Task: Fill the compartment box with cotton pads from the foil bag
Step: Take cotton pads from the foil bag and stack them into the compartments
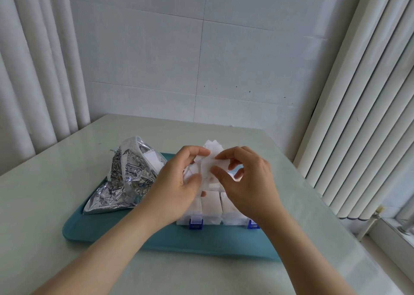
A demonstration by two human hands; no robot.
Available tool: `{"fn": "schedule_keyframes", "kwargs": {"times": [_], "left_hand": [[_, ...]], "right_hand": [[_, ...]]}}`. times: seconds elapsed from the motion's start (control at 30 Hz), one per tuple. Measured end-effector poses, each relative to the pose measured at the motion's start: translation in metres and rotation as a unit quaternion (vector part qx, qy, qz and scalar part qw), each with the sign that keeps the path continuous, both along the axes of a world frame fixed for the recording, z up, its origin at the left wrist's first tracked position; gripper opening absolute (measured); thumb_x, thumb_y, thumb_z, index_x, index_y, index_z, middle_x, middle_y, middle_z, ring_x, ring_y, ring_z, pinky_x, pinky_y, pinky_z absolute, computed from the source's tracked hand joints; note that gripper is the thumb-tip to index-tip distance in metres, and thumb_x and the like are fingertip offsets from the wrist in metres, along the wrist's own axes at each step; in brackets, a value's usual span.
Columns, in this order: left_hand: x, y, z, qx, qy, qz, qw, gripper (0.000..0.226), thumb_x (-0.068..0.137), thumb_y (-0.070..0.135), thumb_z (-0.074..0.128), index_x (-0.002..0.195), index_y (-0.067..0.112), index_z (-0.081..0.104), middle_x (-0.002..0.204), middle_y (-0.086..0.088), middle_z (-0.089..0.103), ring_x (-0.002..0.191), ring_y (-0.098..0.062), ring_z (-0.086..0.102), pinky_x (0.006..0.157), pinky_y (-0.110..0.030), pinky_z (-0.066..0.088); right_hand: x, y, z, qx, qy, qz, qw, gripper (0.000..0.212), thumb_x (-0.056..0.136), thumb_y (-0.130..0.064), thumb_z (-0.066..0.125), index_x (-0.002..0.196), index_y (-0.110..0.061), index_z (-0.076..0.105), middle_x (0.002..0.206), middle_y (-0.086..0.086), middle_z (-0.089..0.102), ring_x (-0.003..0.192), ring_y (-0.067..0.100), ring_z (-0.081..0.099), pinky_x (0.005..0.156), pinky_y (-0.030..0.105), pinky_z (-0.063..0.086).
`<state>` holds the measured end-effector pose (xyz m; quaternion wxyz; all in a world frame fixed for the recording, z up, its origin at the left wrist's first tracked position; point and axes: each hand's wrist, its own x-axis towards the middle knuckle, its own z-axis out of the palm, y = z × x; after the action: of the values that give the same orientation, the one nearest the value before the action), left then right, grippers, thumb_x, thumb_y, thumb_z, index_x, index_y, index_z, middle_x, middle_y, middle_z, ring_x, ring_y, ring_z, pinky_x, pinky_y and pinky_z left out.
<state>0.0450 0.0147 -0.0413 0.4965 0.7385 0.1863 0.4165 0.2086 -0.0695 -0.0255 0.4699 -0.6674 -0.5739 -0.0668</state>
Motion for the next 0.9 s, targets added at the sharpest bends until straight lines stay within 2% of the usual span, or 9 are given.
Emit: {"fn": "schedule_keyframes", "kwargs": {"times": [0.13, 0.23, 0.33, 0.4, 0.5, 0.6, 0.7, 0.8, 0.9], "left_hand": [[0.0, 0.007, -0.005, -0.014, -0.021, 0.024, 0.999, 0.052, 0.101, -0.011, 0.053, 0.128, 0.032, 0.062, 0.143, 0.013, 0.062, 0.136, 0.001, 0.053, 0.095, -0.041, 0.062], [0.0, 0.013, -0.008, -0.005, -0.013, 0.046, 0.999, 0.055, 0.101, -0.005, 0.058, 0.131, 0.04, 0.06, 0.144, 0.016, 0.063, 0.138, -0.008, 0.056, 0.115, -0.048, 0.048], [0.001, 0.012, -0.009, -0.003, 0.005, 0.061, 0.998, 0.054, 0.103, -0.004, 0.055, 0.134, 0.039, 0.057, 0.146, 0.025, 0.056, 0.139, 0.016, 0.043, 0.124, -0.035, 0.035], [0.002, 0.008, -0.009, 0.004, 0.014, 0.058, 0.998, 0.054, 0.104, -0.005, 0.051, 0.137, 0.038, 0.054, 0.146, 0.03, 0.053, 0.133, 0.027, 0.037, 0.123, -0.027, 0.032], [0.005, 0.003, -0.01, 0.019, 0.02, 0.047, 0.999, 0.055, 0.107, -0.004, 0.048, 0.141, 0.039, 0.052, 0.146, 0.027, 0.055, 0.138, 0.017, 0.043, 0.12, -0.03, 0.039], [0.006, 0.0, -0.009, 0.022, 0.006, 0.031, 0.999, 0.055, 0.108, -0.004, 0.046, 0.142, 0.038, 0.051, 0.145, 0.024, 0.059, 0.136, -0.003, 0.057, 0.113, -0.04, 0.05], [0.005, -0.002, -0.007, 0.018, -0.002, 0.025, 1.0, 0.058, 0.106, -0.008, 0.044, 0.14, 0.039, 0.053, 0.144, 0.027, 0.059, 0.135, -0.004, 0.058, 0.115, -0.043, 0.049], [0.005, -0.003, -0.006, 0.013, -0.001, 0.02, 1.0, 0.061, 0.105, -0.009, 0.045, 0.138, 0.041, 0.054, 0.146, 0.026, 0.057, 0.129, -0.004, 0.062, 0.113, -0.046, 0.05], [0.004, -0.003, -0.006, 0.022, 0.006, 0.02, 1.0, 0.06, 0.105, -0.007, 0.045, 0.136, 0.044, 0.055, 0.145, 0.028, 0.057, 0.131, -0.002, 0.061, 0.114, -0.044, 0.049]], "right_hand": [[0.001, -0.003, 0.003, -0.012, 0.013, -0.053, 0.998, 0.008, 0.087, -0.019, 0.074, 0.087, -0.027, 0.075, 0.077, -0.018, 0.069, 0.073, 0.006, 0.064, 0.063, 0.012, 0.047], [0.001, -0.009, 0.013, -0.067, 0.196, -0.027, 0.978, 0.013, 0.084, -0.01, 0.069, 0.08, -0.019, 0.077, 0.068, -0.004, 0.074, 0.06, 0.009, 0.065, 0.058, 0.023, 0.053], [-0.006, -0.013, 0.025, -0.087, 0.453, 0.074, 0.884, 0.01, 0.091, 0.001, 0.065, 0.095, 0.002, 0.074, 0.082, 0.015, 0.079, 0.075, 0.025, 0.076, 0.066, 0.03, 0.062], [-0.012, -0.014, 0.026, -0.09, 0.556, 0.12, 0.818, 0.008, 0.093, 0.004, 0.065, 0.097, 0.008, 0.07, 0.085, 0.019, 0.077, 0.086, 0.034, 0.079, 0.071, 0.031, 0.065], [-0.019, -0.012, 0.021, -0.103, 0.607, 0.138, 0.776, 0.014, 0.091, -0.001, 0.074, 0.102, 0.007, 0.074, 0.085, 0.016, 0.071, 0.087, 0.03, 0.078, 0.074, 0.033, 0.064], [-0.022, -0.011, 0.016, -0.117, 0.598, 0.146, 0.779, 0.022, 0.09, -0.006, 0.078, 0.107, 0.008, 0.075, 0.087, 0.018, 0.074, 0.078, 0.022, 0.073, 0.072, 0.027, 0.061], [-0.026, -0.012, 0.017, -0.096, 0.571, 0.138, 0.804, 0.032, 0.09, -0.003, 0.078, 0.115, 0.013, 0.066, 0.095, 0.025, 0.078, 0.084, 0.028, 0.078, 0.075, 0.027, 0.063], [-0.032, -0.017, 0.023, -0.082, 0.506, 0.097, 0.853, 0.042, 0.091, -0.003, 0.078, 0.124, -0.01, 0.053, 0.088, 0.02, 0.079, 0.082, 0.034, 0.08, 0.074, 0.036, 0.066], [-0.034, -0.015, 0.021, -0.075, 0.362, 0.066, 0.927, 0.046, 0.091, -0.008, 0.076, 0.123, -0.028, 0.05, 0.08, 0.009, 0.078, 0.069, 0.028, 0.078, 0.068, 0.047, 0.066]]}}
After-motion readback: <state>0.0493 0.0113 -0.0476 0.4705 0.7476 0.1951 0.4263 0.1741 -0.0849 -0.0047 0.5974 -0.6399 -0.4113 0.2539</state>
